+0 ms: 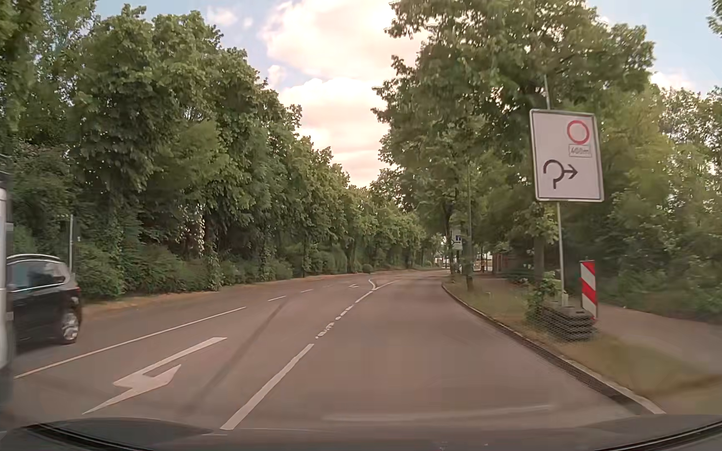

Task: Follow the waypoints while adhering to traffic rules and regulations

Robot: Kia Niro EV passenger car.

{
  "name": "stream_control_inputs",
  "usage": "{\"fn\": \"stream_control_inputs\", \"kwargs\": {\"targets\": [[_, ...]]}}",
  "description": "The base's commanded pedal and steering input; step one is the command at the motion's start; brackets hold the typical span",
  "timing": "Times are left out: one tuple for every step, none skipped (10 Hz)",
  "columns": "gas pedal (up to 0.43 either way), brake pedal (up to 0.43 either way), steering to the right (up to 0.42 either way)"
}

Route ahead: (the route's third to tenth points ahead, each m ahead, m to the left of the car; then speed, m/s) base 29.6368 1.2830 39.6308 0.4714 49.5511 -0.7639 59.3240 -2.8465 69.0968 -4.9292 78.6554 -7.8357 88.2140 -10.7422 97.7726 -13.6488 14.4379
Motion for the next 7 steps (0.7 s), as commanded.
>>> {"fn": "stream_control_inputs", "kwargs": {"targets": [[0.098, 0.012, 0.002], [0.098, 0.006, 0.003], [0.098, 0.012, 0.003], [0.098, 0.012, 0.004], [0.098, 0.012, 0.006], [0.098, 0.012, 0.009], [0.098, 0.012, 0.012]]}}
